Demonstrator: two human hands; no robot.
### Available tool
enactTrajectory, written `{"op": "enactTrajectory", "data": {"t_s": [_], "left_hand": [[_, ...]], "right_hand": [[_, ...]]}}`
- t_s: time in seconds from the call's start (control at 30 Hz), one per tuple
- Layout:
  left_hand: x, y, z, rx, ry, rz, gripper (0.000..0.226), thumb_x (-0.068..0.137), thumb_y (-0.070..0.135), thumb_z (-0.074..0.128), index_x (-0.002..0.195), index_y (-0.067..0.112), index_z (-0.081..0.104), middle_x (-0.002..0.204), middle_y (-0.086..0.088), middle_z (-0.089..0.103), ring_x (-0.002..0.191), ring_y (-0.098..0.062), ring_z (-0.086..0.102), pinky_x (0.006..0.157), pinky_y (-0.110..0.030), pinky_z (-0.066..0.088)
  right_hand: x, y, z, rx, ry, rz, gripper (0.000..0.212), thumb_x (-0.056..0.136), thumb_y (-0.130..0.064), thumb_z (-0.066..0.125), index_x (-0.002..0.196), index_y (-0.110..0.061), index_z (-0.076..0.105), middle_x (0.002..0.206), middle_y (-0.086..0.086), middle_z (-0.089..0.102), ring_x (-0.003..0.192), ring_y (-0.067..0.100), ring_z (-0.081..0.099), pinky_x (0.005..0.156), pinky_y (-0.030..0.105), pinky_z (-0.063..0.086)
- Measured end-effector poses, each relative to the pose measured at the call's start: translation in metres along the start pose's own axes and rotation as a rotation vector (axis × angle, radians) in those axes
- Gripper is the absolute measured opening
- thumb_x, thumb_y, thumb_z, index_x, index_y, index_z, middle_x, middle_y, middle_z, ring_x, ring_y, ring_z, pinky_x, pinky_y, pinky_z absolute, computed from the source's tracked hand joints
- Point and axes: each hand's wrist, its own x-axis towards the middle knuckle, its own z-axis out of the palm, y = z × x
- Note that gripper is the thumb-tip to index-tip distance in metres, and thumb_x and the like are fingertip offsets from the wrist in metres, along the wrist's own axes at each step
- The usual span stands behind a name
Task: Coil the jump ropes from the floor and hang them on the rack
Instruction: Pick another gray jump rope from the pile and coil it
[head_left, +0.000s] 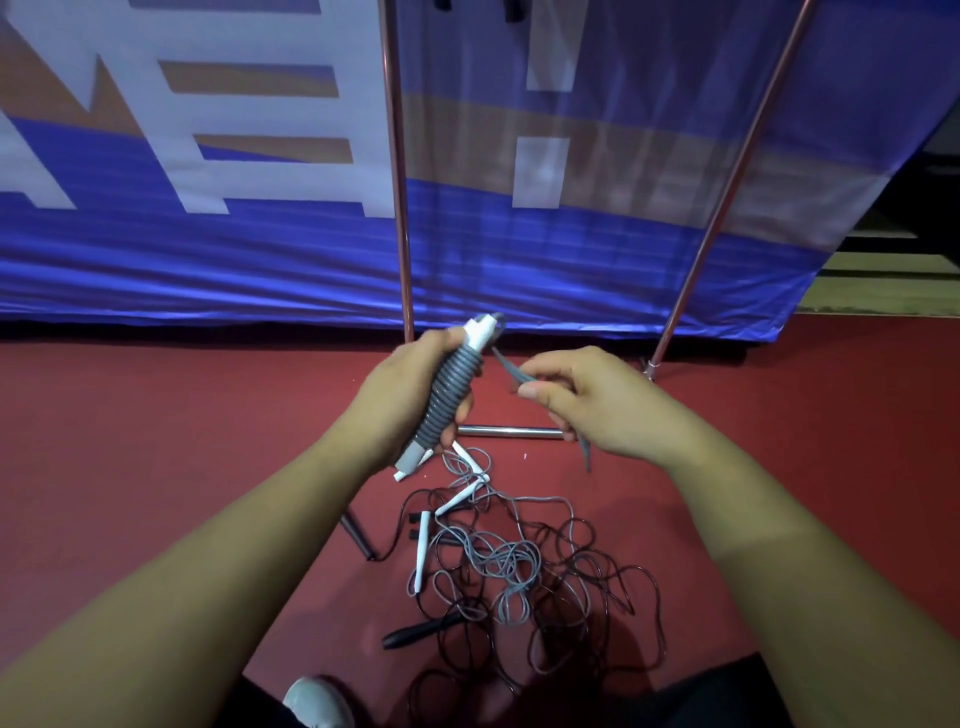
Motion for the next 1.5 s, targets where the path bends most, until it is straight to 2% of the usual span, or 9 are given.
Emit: {"op": "enactTrajectory", "data": {"t_s": [0.2,0.57,0.73,0.9,1.07,1.17,1.23,1.37,1.5], "left_hand": [[0.000,0.005,-0.002,0.000,-0.013,0.078,0.029,0.104,0.031,0.041,0.124,0.035,0.061,0.063,-0.017,0.057,0.042,-0.025,0.049,0.046,-0.027,0.043],[-0.001,0.008,-0.006,0.253,0.096,0.134,0.022,0.095,0.035,0.064,0.103,0.015,0.061,0.065,-0.008,0.064,0.045,-0.016,0.055,0.045,-0.026,0.045],[0.000,-0.005,-0.014,1.212,0.239,0.300,0.036,0.088,0.068,0.052,0.108,0.038,0.053,0.076,0.004,0.066,0.068,-0.024,0.063,0.057,-0.033,0.044],[0.002,-0.017,0.002,1.530,0.052,0.273,0.046,0.090,0.071,0.044,0.121,0.038,0.048,0.099,-0.003,0.070,0.094,-0.033,0.066,0.066,-0.034,0.040],[-0.007,-0.009,0.008,1.338,-0.206,0.271,0.056,0.075,0.085,0.047,0.117,0.048,0.055,0.055,0.006,0.047,0.059,-0.008,0.055,0.056,-0.029,0.034],[-0.009,-0.008,0.012,1.185,-0.229,0.278,0.039,0.063,0.090,0.050,0.081,0.056,0.054,0.048,0.003,0.044,0.048,-0.009,0.046,0.050,-0.027,0.028],[-0.009,-0.011,0.015,1.102,-0.184,0.285,0.045,0.071,0.082,0.058,0.063,0.039,0.049,0.047,0.003,0.043,0.048,-0.012,0.043,0.050,-0.030,0.027],[-0.015,-0.013,0.020,0.832,-0.190,0.274,0.053,0.080,0.068,0.062,0.070,0.016,0.053,0.057,-0.005,0.052,0.049,-0.008,0.042,0.052,-0.038,0.036],[-0.021,-0.002,0.027,0.311,-0.193,0.206,0.021,0.097,0.027,0.062,0.078,0.018,0.059,0.056,-0.006,0.051,0.039,-0.010,0.039,0.038,-0.019,0.031]], "right_hand": [[-0.003,0.002,-0.007,-0.023,0.110,-0.013,0.008,0.096,-0.023,0.061,0.091,-0.020,0.067,0.053,-0.014,0.046,0.051,0.003,0.039,0.053,0.020,0.031],[-0.005,0.002,-0.008,-0.118,0.168,0.081,0.007,0.091,-0.025,0.068,0.084,-0.025,0.069,0.060,-0.010,0.061,0.051,-0.003,0.053,0.057,0.018,0.038],[-0.007,-0.012,-0.006,-0.264,0.067,0.040,0.016,0.090,-0.037,0.067,0.087,-0.023,0.074,0.065,-0.007,0.062,0.066,0.007,0.057,0.062,0.027,0.045],[-0.008,-0.014,0.001,-0.365,-0.119,-0.047,0.018,0.092,-0.031,0.062,0.086,-0.017,0.072,0.074,0.004,0.068,0.074,0.023,0.062,0.070,0.042,0.049],[-0.009,-0.011,-0.008,-0.182,0.084,-0.084,0.010,0.089,-0.024,0.068,0.084,-0.019,0.076,0.078,-0.006,0.073,0.077,0.008,0.065,0.076,0.035,0.050],[-0.008,-0.012,-0.008,-0.086,0.143,-0.075,0.007,0.087,-0.023,0.072,0.082,-0.020,0.076,0.082,-0.010,0.074,0.083,0.004,0.066,0.081,0.027,0.050],[-0.008,-0.014,-0.005,-0.051,0.142,-0.065,0.005,0.084,-0.022,0.073,0.080,-0.021,0.076,0.082,-0.011,0.074,0.084,0.002,0.066,0.081,0.023,0.049],[-0.006,-0.017,-0.006,0.097,0.177,-0.060,0.003,0.082,-0.016,0.076,0.081,-0.014,0.076,0.076,-0.010,0.073,0.074,0.001,0.066,0.074,0.020,0.049],[-0.002,-0.015,-0.007,0.438,0.222,0.033,0.017,0.084,-0.006,0.073,0.077,-0.007,0.058,0.054,0.004,0.058,0.043,0.010,0.041,0.044,0.020,0.035]]}}
